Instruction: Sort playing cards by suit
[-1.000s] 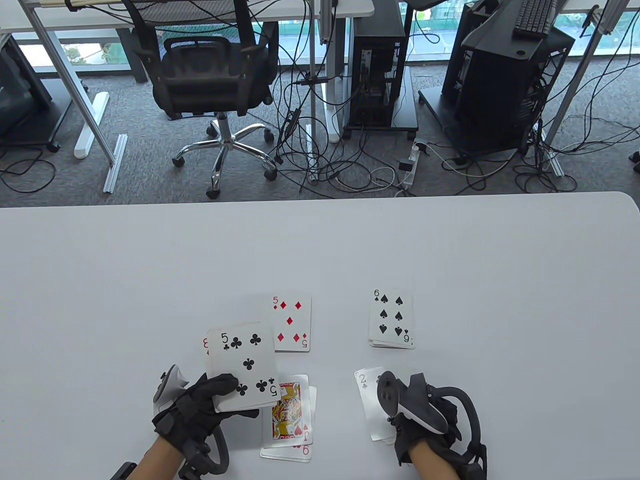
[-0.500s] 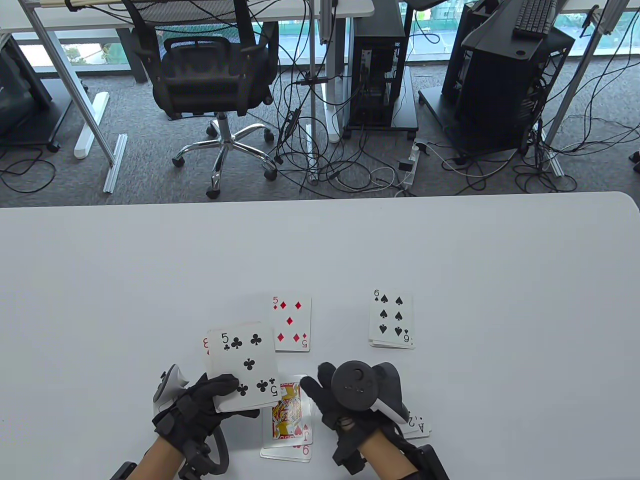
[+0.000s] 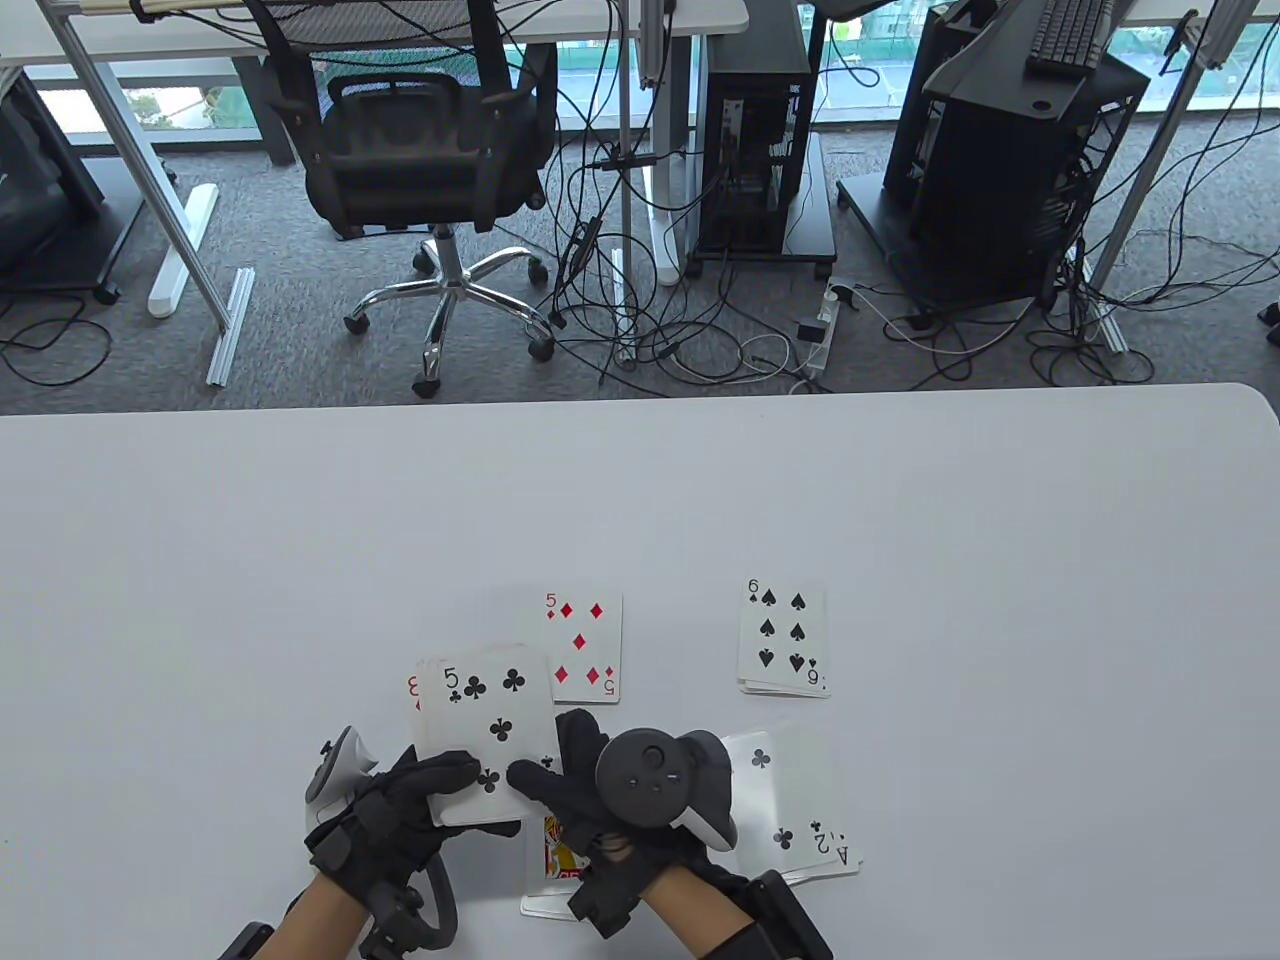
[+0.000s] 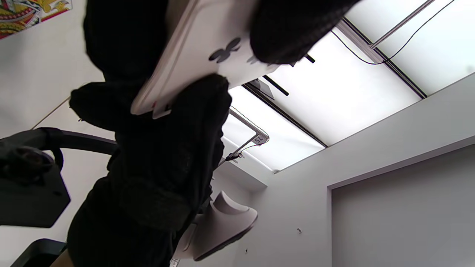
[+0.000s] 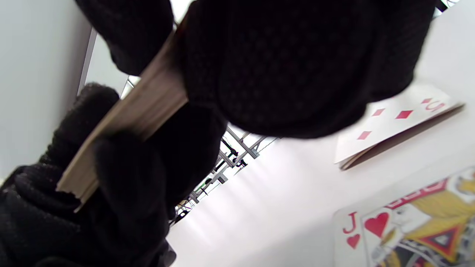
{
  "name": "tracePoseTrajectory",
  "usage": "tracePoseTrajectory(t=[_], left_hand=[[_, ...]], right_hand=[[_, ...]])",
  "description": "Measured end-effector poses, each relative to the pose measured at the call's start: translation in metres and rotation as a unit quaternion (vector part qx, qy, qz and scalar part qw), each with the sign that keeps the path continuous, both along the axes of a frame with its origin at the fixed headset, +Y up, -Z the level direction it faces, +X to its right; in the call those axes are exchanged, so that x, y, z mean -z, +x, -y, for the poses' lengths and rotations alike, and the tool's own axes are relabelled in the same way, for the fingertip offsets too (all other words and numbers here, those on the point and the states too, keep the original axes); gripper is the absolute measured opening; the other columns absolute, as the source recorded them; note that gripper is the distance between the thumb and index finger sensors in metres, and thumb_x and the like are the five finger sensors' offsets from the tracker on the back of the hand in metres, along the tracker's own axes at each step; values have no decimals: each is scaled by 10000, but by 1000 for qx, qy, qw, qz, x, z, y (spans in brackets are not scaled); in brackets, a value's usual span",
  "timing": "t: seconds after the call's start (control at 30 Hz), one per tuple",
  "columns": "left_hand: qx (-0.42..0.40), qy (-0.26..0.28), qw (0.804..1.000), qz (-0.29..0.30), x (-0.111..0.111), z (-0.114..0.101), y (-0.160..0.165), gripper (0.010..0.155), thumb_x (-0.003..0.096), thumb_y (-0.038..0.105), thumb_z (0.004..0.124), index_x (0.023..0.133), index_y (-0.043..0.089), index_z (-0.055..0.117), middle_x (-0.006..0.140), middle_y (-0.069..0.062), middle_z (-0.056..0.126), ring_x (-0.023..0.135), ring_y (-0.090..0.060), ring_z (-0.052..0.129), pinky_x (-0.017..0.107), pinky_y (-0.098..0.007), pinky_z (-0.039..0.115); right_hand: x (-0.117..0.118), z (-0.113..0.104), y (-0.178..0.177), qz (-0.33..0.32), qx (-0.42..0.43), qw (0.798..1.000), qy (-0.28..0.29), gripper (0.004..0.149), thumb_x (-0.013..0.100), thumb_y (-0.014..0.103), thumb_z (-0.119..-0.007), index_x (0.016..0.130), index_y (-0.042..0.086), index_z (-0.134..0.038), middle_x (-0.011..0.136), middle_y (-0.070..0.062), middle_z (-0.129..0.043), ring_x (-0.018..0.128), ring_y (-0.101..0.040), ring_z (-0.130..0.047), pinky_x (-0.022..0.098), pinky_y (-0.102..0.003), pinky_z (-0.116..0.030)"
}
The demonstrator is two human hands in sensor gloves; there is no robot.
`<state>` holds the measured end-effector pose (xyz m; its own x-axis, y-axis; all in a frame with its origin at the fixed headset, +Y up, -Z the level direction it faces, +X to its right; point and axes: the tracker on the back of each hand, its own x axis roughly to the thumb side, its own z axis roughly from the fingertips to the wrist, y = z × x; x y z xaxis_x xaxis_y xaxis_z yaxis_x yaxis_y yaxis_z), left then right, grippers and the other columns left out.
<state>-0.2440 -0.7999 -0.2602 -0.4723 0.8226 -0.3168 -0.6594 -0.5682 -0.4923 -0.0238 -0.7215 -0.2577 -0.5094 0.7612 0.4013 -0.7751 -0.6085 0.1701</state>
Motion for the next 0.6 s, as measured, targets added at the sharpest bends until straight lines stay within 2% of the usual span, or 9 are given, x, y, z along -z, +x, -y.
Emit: tracePoseTrajectory(t=[0.1,0.2,0.33,0.43,0.6], left_hand=[[-8,1,1000,2,0,0,1,616,592,343,761,1095,227,424,1114,-87,600,940,-373,775,532,-446,841],[-2,5,1000,3,1,0,0,611,591,339,759,1093,227,428,1112,-89,604,937,-372,780,531,-447,842],[-4,3,1000,5,0,0,1,610,591,337,758,1093,227,429,1110,-87,609,935,-369,785,529,-444,844],[-11,1,1000,2,1,0,0,607,592,336,756,1092,226,431,1107,-85,614,931,-367,791,525,-441,848],[-19,-1,1000,-2,1,0,0,607,594,339,754,1093,224,428,1107,-86,615,930,-364,794,524,-435,852]], right_hand=[[0,0,4,9,25,1000,-2,420,520,249,-697,721,-120,-699,406,-109,-938,143,-224,-972,338,-489,-841],[-1,-1,6,8,19,1000,2,397,530,211,-645,722,-131,-708,414,-119,-944,150,-236,-977,338,-494,-840],[0,-2,13,17,24,1000,1,393,528,191,-629,732,-135,-707,422,-125,-940,158,-245,-976,342,-502,-835],[2,-5,28,39,18,999,9,390,525,185,-628,728,-137,-709,414,-121,-939,150,-237,-974,337,-498,-837],[4,-8,68,56,40,998,-14,389,523,183,-637,721,-143,-716,399,-123,-940,134,-235,-970,329,-500,-838]])
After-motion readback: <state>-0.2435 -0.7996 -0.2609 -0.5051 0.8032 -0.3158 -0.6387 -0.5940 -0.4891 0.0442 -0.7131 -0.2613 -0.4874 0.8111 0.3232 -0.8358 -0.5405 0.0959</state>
